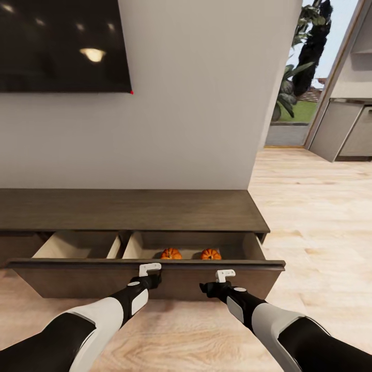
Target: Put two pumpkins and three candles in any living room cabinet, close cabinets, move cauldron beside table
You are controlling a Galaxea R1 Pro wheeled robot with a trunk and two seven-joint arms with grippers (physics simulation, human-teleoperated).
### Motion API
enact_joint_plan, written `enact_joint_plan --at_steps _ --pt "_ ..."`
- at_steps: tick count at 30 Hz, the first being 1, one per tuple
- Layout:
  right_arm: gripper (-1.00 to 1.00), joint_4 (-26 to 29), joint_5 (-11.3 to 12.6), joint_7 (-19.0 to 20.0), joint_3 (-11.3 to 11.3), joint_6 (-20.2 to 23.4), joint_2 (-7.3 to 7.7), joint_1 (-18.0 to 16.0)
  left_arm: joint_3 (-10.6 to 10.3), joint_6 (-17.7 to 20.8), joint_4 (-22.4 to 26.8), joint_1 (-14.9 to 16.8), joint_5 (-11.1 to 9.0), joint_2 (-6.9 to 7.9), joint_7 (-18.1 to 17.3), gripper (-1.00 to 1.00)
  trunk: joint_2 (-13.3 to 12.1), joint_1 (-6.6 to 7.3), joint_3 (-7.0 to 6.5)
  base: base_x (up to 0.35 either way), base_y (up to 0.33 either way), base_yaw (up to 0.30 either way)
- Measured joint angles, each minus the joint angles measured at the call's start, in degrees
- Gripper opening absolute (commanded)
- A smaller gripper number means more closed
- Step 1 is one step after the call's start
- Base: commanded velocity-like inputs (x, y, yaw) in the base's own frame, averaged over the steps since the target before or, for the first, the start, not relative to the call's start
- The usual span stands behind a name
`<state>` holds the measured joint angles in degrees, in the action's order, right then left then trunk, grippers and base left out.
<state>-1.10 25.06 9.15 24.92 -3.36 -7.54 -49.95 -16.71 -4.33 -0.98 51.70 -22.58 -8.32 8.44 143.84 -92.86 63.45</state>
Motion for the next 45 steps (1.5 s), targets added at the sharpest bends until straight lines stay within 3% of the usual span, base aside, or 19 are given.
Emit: enact_joint_plan --at_steps 45 --pt "1.00 0.00 0.00 0.00 0.03 0.00 -0.09 0.35 -0.03 0.01 0.00 0.00 0.01 0.00 -0.06 1.00 0.00 0.00 0.00 0.129 0.000 0.000"
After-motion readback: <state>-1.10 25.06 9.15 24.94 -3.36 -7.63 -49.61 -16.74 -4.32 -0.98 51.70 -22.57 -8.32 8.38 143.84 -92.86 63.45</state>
